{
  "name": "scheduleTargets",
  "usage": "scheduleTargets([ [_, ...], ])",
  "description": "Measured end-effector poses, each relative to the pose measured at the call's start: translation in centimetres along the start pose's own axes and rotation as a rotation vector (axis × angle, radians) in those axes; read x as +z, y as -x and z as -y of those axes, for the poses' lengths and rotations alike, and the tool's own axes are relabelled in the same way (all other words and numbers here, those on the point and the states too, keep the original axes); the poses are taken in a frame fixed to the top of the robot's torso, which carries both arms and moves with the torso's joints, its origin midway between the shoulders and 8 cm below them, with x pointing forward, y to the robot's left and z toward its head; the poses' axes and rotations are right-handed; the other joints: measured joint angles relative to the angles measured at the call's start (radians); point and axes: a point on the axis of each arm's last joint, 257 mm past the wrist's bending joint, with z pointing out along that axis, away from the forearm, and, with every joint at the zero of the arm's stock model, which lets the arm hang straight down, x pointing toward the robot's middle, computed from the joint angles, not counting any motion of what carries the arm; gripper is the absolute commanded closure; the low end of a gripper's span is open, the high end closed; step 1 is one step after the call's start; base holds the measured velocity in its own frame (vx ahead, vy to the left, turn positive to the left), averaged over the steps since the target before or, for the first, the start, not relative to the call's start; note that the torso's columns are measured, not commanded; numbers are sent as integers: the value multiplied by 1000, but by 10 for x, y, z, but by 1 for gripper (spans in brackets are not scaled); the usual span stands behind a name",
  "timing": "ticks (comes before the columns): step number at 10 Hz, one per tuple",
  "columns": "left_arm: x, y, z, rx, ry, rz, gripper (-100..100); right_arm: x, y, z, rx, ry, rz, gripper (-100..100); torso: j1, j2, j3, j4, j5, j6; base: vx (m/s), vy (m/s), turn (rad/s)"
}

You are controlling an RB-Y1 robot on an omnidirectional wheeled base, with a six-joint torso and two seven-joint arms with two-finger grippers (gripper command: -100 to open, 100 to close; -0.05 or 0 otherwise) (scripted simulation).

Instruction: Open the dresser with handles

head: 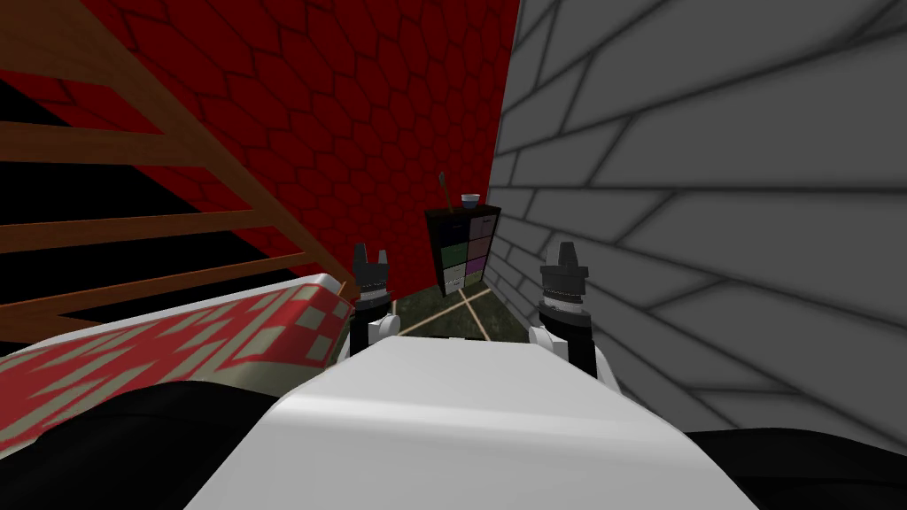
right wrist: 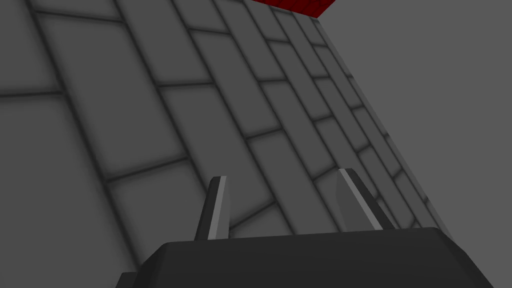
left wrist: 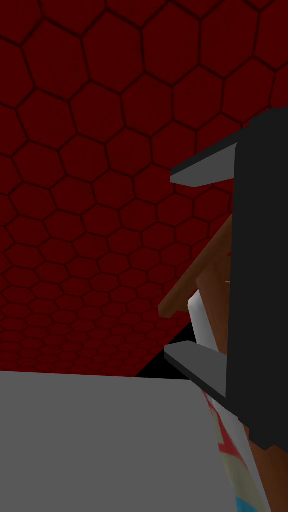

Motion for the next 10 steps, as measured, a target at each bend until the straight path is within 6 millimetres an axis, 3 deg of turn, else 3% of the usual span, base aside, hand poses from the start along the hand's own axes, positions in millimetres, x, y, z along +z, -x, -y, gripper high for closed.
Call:
scheduleTargets([
  [1,0,0,0,0,0,0,0,0,0,0,0,0,0,0,0,74,-148,74,0,0,0,0,0],
  [2,0,0,0,0,0,0,-100,0,0,0,0,0,0,0,0,148,-295,148,0,0,29,-17,5],
  [4,-1,-4,-7,18,13,-45,-100,0,0,0,0,-1,0,0,-2,188,-385,190,0,0,62,-49,11],
  [10,-13,-6,-54,64,91,-133,-100,0,0,0,0,-1,0,0,1,194,-389,195,0,0,107,-78,14],
])
